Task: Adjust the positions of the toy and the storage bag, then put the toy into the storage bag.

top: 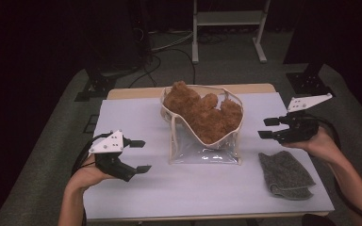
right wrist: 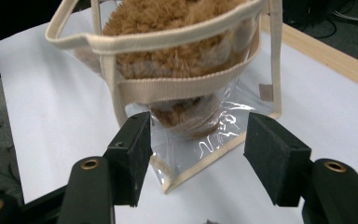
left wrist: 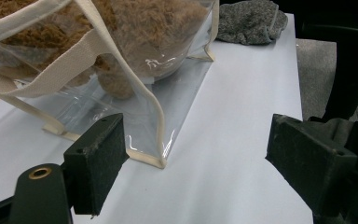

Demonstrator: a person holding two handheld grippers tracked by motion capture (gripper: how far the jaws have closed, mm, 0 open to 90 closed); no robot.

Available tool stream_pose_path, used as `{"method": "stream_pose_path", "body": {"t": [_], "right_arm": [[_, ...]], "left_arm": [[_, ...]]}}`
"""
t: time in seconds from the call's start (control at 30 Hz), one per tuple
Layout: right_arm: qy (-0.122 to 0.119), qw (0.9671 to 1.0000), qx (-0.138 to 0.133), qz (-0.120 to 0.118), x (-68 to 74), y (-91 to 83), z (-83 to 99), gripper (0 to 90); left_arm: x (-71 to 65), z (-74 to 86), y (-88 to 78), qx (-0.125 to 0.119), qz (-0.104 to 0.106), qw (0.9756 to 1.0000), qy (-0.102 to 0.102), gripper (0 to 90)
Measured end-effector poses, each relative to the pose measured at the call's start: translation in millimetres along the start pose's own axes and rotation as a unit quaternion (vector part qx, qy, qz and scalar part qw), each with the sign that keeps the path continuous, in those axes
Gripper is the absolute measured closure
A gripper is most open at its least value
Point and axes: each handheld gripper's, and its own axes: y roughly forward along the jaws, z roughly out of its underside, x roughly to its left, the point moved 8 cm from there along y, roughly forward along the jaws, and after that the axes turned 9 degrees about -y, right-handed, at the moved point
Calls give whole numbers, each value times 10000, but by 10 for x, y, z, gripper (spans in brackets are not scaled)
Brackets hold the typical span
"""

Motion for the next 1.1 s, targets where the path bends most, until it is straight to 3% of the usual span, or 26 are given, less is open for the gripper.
{"method": "stream_pose_path", "body": {"t": [0.4,0.73,1.1], "right_arm": [[165,9999,-8,-4,76,35,244,389],[133,9999,48,22,90,59,297,382],[281,9996,38,65,98,41,452,376]], "left_arm": [[-32,55,-4,12,-3,10000,-27,186],[-31,77,15,-9,6,10000,-40,184],[-30,76,3,-4,-12,10000,-21,184]]}}
